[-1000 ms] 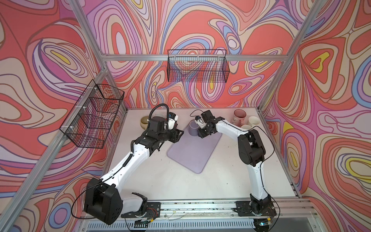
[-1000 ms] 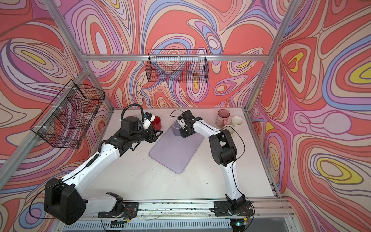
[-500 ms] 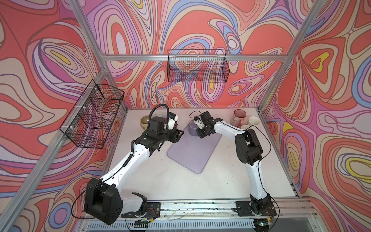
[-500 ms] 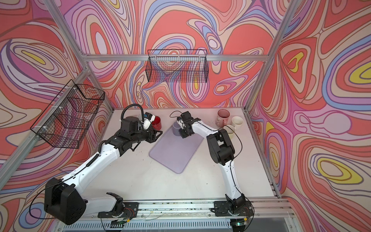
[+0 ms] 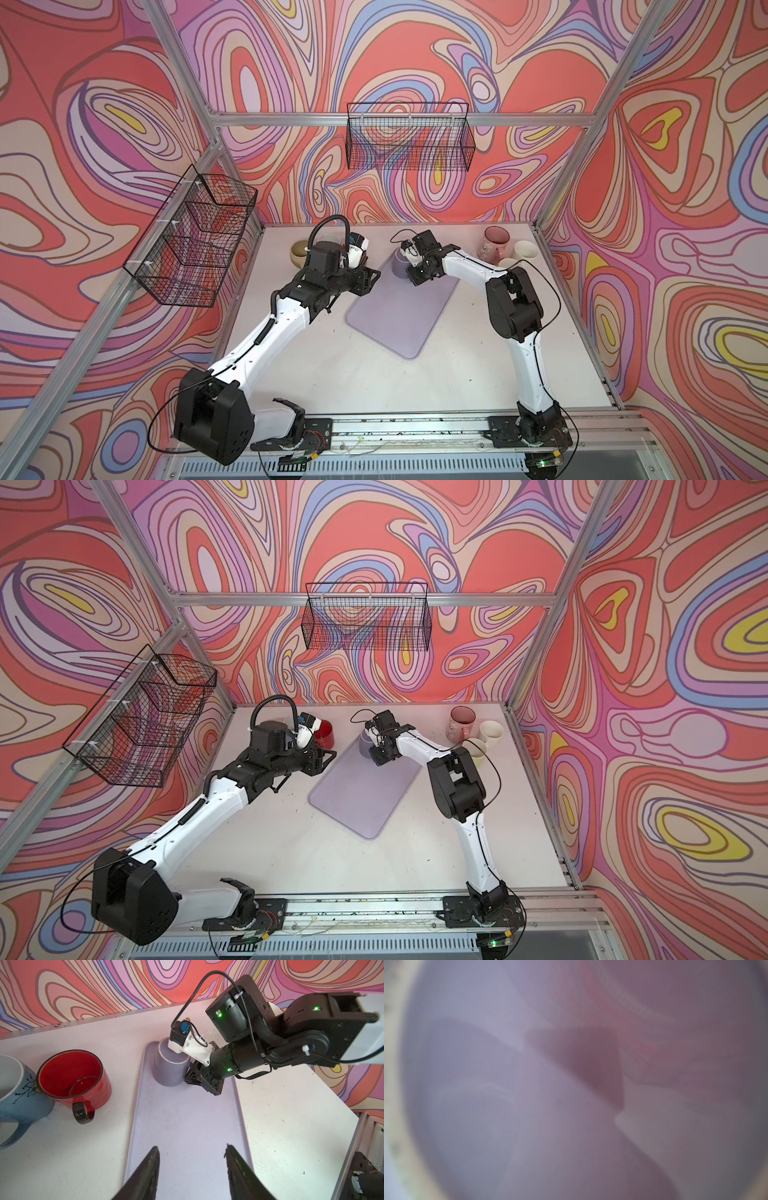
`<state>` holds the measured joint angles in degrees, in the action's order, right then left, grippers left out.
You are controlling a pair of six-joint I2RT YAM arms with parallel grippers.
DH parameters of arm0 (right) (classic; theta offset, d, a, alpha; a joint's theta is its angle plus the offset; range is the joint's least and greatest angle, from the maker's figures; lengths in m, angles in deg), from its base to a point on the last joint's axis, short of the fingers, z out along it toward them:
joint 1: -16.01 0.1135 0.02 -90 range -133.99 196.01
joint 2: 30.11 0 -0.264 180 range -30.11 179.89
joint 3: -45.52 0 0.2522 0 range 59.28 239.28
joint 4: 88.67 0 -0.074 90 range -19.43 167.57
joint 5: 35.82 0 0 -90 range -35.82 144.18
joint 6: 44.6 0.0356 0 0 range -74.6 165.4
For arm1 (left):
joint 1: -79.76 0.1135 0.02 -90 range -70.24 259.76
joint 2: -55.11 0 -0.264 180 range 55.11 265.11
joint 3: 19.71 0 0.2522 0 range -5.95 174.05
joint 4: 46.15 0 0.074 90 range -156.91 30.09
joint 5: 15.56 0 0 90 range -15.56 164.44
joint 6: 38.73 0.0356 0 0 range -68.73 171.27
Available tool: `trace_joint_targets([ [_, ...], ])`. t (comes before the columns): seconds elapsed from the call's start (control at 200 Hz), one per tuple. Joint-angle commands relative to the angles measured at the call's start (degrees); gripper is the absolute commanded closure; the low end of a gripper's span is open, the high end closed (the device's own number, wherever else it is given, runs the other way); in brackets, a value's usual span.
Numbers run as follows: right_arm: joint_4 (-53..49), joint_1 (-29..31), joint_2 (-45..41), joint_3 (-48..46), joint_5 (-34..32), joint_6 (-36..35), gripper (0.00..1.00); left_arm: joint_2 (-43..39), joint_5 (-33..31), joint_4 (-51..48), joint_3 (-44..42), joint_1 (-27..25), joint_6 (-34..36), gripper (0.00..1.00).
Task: Turn the mug right side up
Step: 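Lower the right gripper into the lavender mug's opening on the tray, then lift and tilt the lavender mug with the right gripper while the left gripper approaches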
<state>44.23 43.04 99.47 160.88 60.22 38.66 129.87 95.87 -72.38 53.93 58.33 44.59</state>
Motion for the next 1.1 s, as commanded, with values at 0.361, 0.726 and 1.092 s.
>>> trace_joint_targets([
  [0.361, 6.2, 0.06, -10.02, -4.87, 6.26, 5.22, 1.0, -0.56, -0.03, 0.51, -0.48, -0.27, 0.34, 0.46],
  [0.726, 14.62, -4.59, -18.74, -12.67, 17.57, 11.47, 1.0, 0.38, -0.51, 0.65, -0.47, -0.24, 0.26, 0.46],
  [1.092, 29.65, -11.46, -27.71, -25.09, 36.32, 19.54, 1.0, 4.3, 2.59, 3.24, 0.59, -0.25, -2.73, 0.46],
])
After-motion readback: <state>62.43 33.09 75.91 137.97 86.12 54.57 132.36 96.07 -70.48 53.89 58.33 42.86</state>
